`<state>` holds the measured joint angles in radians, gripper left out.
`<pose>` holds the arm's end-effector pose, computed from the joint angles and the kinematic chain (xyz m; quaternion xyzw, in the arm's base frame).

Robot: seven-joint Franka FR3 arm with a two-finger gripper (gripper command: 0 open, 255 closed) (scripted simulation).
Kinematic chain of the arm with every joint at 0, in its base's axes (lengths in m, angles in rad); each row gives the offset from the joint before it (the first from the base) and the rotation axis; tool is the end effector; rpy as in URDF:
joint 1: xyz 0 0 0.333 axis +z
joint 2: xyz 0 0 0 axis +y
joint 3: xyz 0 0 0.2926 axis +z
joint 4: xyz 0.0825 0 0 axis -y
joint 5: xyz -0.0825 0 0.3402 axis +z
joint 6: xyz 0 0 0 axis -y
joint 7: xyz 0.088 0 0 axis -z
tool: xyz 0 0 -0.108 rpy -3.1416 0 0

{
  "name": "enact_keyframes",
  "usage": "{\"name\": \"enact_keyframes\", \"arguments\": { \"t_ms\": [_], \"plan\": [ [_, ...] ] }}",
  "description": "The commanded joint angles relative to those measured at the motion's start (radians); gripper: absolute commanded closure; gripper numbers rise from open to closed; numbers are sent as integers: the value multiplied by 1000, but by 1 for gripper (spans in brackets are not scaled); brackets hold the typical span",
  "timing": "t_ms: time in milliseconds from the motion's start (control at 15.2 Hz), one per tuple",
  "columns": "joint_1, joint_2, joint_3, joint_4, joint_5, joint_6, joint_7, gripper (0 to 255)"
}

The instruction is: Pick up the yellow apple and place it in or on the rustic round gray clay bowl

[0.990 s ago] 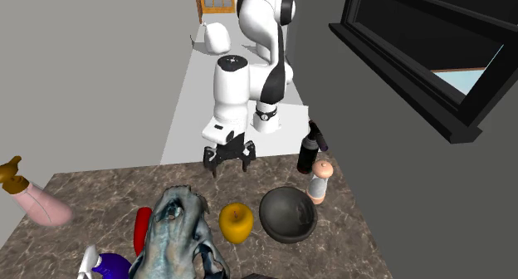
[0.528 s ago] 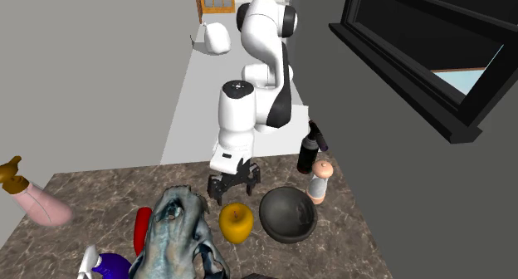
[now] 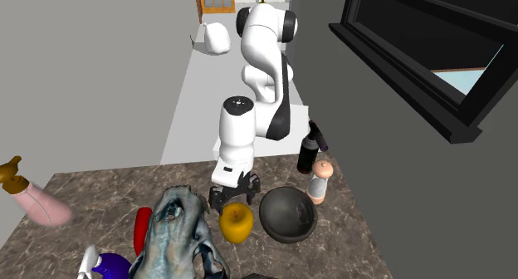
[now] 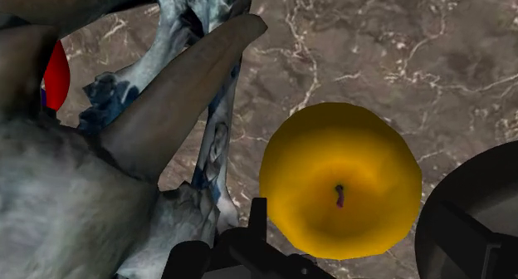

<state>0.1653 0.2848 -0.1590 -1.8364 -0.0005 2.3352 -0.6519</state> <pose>0.6031 0.0105 0.3982 0.9387 0.3266 0.0960 0.0553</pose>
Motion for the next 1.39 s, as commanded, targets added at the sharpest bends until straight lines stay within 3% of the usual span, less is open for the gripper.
{"name": "enact_keyframes", "arguments": {
  "t_ms": [0,330,396,990,1320],
  "plan": [
    [-1,5,0,1,1,4,-2,0],
    [-1,4,0,1,1,4,-1,0],
    [-1,4,0,1,1,4,-1,255],
    [-1,5,0,1,1,4,-2,255],
    [0,-21,-2,35,-3,-55,-1,255]
  ]
}}
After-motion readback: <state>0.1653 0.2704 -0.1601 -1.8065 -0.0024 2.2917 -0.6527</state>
